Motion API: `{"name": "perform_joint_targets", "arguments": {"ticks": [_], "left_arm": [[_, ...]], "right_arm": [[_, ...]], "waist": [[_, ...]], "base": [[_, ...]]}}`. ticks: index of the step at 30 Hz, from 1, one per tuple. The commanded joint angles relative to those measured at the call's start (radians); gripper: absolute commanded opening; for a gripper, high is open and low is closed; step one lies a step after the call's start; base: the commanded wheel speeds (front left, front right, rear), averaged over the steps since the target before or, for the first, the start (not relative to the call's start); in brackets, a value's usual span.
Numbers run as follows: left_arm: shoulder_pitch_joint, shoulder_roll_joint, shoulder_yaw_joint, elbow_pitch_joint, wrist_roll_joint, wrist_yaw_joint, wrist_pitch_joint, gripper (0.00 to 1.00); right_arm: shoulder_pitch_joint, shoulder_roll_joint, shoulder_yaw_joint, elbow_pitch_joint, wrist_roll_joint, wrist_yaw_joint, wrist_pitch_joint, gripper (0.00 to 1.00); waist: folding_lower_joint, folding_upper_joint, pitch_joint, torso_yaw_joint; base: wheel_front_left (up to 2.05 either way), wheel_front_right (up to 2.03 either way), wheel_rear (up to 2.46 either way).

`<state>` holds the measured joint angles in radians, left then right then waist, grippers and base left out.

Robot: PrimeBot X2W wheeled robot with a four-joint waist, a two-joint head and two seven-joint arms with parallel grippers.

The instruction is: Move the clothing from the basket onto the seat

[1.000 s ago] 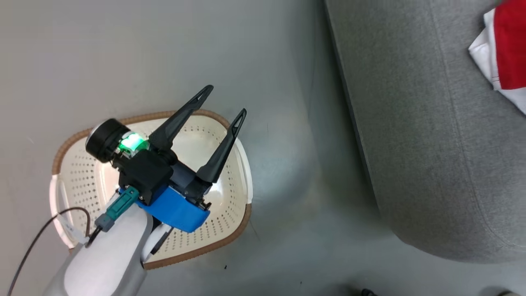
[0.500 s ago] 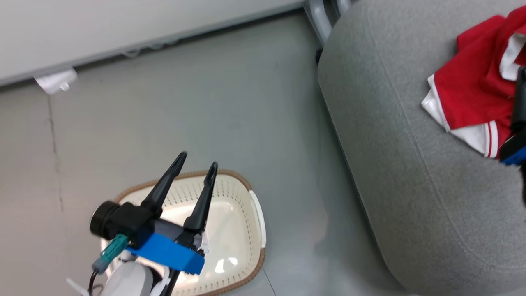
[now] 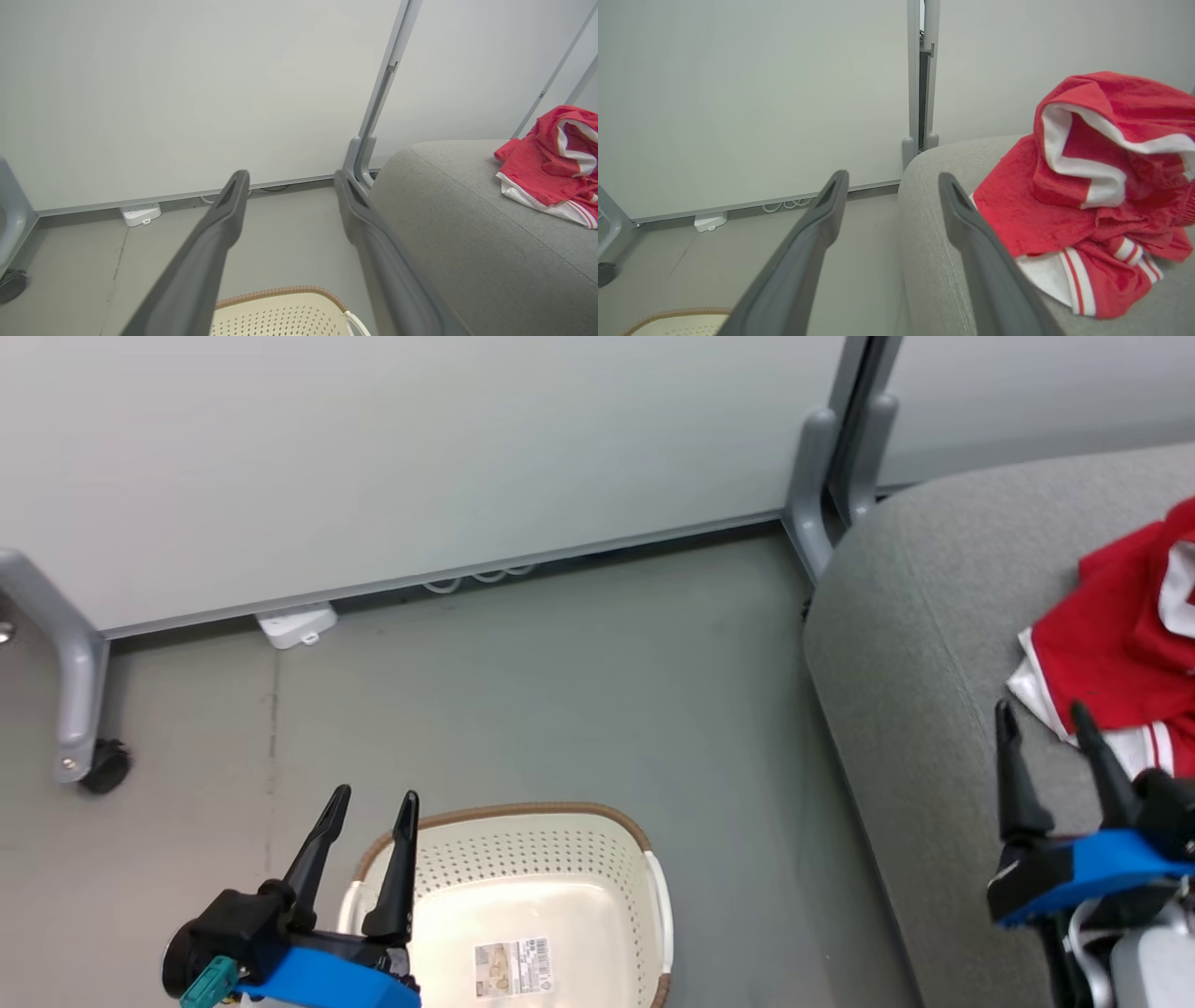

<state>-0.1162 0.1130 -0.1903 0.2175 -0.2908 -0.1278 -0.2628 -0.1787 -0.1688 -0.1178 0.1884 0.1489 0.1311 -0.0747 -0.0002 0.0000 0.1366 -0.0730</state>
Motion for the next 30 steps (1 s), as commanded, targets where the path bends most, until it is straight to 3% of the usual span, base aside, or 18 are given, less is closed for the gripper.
{"name": "perform_joint_targets", "arguments": {"ticks": [1, 12, 30], "left_arm": [[0.017, -0.002, 0.014, 0.007, -0.006, -0.004, -0.003, 1.0], [0.055, -0.018, 0.085, 0.044, -0.001, -0.004, -0.003, 1.0], [0.095, -0.017, 0.102, 0.07, -0.002, -0.004, -0.003, 1.0]], "right_arm": [[0.04, 0.022, 0.007, -0.024, 0.002, -0.001, -0.004, 1.0], [0.18, 0.084, 0.076, -0.08, -0.036, -0.001, -0.009, 1.0], [0.223, 0.115, 0.097, -0.091, -0.044, -0.001, -0.005, 1.0]], "waist": [[0.0002, 0.0, -0.034, 0.038], [0.0002, 0.0, -0.093, 0.092], [0.0002, 0.0, -0.126, 0.098]], "base": [[0.0, 0.0, 0.0], [0.0, 0.0, 0.0], [0.0, 0.0, 0.0]]}}
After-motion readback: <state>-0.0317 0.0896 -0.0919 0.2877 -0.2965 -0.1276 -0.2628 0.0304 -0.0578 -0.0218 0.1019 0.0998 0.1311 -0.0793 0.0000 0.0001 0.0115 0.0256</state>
